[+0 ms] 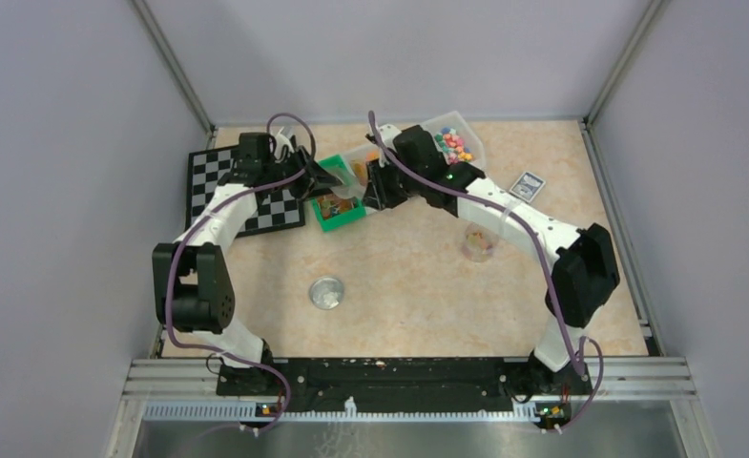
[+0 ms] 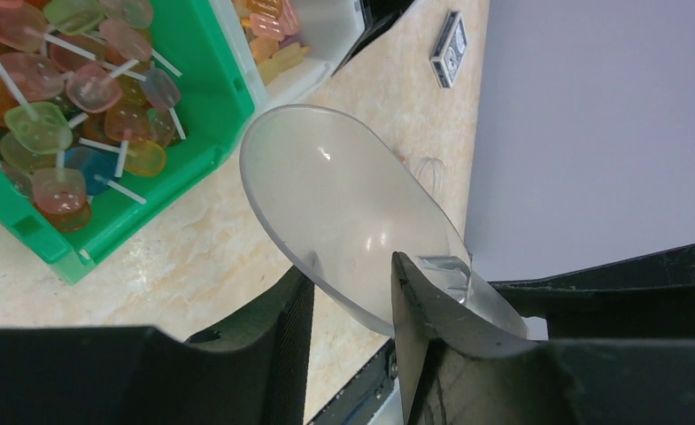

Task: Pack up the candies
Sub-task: Scoop the fake candies from the storage box.

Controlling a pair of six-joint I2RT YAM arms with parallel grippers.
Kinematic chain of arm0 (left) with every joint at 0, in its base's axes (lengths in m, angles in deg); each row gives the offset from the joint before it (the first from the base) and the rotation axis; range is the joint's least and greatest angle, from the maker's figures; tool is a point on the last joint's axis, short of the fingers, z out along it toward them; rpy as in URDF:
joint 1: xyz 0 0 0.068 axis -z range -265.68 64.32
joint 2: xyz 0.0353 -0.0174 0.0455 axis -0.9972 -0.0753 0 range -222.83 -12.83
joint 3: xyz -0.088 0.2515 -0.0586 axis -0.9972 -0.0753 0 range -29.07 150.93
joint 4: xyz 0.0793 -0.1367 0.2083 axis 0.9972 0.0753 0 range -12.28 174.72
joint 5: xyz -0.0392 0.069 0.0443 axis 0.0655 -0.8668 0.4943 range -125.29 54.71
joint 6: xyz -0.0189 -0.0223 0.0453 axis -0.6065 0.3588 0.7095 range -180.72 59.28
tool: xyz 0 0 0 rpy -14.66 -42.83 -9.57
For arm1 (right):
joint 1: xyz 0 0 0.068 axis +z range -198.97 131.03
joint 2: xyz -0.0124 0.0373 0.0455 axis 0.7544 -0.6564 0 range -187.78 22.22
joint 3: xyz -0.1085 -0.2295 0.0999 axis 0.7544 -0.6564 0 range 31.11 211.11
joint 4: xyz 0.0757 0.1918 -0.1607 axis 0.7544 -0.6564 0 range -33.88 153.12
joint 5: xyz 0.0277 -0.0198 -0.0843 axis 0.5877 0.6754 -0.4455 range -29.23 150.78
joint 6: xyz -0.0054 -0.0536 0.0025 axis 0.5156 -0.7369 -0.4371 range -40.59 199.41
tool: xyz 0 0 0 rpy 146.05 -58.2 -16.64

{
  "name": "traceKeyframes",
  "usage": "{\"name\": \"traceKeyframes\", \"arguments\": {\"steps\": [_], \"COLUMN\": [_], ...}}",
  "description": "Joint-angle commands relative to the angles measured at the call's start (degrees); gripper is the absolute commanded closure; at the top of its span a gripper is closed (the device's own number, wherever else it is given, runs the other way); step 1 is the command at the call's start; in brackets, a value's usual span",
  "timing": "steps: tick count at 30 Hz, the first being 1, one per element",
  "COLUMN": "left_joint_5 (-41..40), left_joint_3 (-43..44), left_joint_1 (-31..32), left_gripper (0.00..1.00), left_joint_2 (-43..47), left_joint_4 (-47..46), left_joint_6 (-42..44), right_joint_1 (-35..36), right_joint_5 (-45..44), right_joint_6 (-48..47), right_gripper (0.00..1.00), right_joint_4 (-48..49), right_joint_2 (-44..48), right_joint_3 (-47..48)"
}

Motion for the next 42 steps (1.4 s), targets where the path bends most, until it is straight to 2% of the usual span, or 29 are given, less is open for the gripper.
{"name": "traceKeyframes", "arguments": {"steps": [1, 7, 14, 18, 23, 32, 35, 38, 39, 41, 42], "left_joint_5": [2.54, 7.45, 7.7, 8.1, 9.36, 10.29, 10.76, 11.58, 11.64, 11.55, 11.45], "left_joint_3": [-1.17, -6.28, -7.06, -7.25, -8.49, -9.63, -9.63, -9.57, -9.51, -9.26, -9.14], "left_joint_1": [0.12, 0.16, 0.16, 0.16, 0.16, 0.14, 0.16, 0.16, 0.12, 0.07, 0.07], "left_gripper": [0.98, 1.0, 1.0, 1.0, 1.0, 1.0, 1.0, 1.0, 1.0, 0.96, 0.87], "left_joint_2": [1.04, 2.12, 2.93, 3.14, 3.38, 3.41, 3.24, 3.06, 3.12, 3.22, 3.31], "left_joint_4": [-1.2, -10.72, -10.95, -11.18, -13.1, -14.17, -14.4, -15.03, -15.08, -15.05, -15.04], "left_joint_6": [-1.04, -10.7, -11.13, -11.83, -14.26, -15.51, -15.79, -16.3, -16.24, -15.93, -15.87], "right_joint_1": [0.11, 0.06, 0.09, 0.11, 0.07, 0.1, 0.11, 0.09, 0.05, 0.11, 0.08], "right_joint_5": [0.97, 1.41, 1.35, 2.27, 3.9, 5.43, 5.62, 7.03, 6.61, 3.87, 2.72], "right_joint_6": [-2.56, -3.4, -4.71, -4.39, -4.39, -6.43, -7.71, -9.12, -9.78, -10.48, -10.29], "right_gripper": [0.96, 0.85, 0.78, 0.82, 0.72, 0.66, 0.73, 0.7, 0.76, 1.0, 1.0], "right_joint_4": [16.79, 33.11, 33.85, 36.65, 40.14, 45.27, 45.48, 46.09, 45.75, 44.56, 44.14], "right_joint_2": [9.17, 15.73, 16.72, 17.75, 18.3, 18.85, 18.83, 18.82, 18.69, 18.32, 18.18], "right_joint_3": [-3.96, -15.89, -17.34, -19.29, -21.64, -24.94, -25.29, -26.01, -26.0, -26.03, -26.0]}}
